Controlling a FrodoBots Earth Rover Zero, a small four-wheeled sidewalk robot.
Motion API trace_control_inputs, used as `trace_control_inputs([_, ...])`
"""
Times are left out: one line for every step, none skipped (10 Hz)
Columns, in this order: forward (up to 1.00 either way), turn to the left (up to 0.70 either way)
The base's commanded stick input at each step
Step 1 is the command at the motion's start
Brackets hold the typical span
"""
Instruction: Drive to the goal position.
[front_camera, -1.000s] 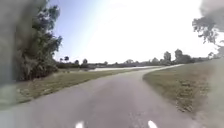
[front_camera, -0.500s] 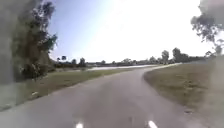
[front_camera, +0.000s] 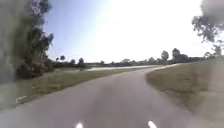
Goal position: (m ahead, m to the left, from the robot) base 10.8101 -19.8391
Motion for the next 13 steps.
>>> trace_control_inputs([1.0, -0.18])
trace_control_inputs([1.0, -0.24])
trace_control_inputs([1.0, -0.24])
trace_control_inputs([1.0, -0.24])
trace_control_inputs([1.0, -0.24])
trace_control_inputs([1.0, -0.21])
trace_control_inputs([1.0, -0.18])
trace_control_inputs([1.0, -0.14])
trace_control_inputs([1.0, -0.06])
trace_control_inputs([1.0, 0.0])
trace_control_inputs([1.0, 0.0])
trace_control_inputs([1.0, 0.0])
trace_control_inputs([1.0, -0.06])
